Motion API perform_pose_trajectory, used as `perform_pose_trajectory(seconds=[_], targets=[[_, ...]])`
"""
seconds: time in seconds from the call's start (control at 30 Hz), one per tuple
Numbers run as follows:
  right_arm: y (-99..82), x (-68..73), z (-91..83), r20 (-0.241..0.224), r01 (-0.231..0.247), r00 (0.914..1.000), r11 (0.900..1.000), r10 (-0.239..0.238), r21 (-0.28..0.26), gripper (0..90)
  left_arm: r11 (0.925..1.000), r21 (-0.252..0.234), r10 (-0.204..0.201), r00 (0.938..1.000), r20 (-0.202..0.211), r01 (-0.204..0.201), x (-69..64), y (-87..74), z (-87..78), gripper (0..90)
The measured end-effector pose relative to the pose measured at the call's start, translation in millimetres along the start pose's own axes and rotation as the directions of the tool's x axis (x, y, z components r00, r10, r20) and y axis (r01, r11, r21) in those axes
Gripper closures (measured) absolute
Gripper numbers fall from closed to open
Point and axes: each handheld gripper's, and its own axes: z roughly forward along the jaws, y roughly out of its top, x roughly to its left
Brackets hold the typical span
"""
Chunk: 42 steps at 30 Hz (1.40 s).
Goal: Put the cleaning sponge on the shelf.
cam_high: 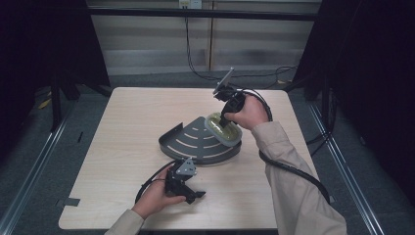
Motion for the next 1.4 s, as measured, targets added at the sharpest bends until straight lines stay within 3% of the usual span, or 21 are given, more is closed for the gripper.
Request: perform_pose_trajectory(seconds=[1.4], targets=[[2.7, -5.9, 35.2, -0.006, -0.016, 0.9999, 0.9998, 0.016, 0.015, 71.4, 1.0000, 0.002, -0.001, 1.0000, 0.000, 0.001, -0.1, 0.1, 0.0, 6.3]])
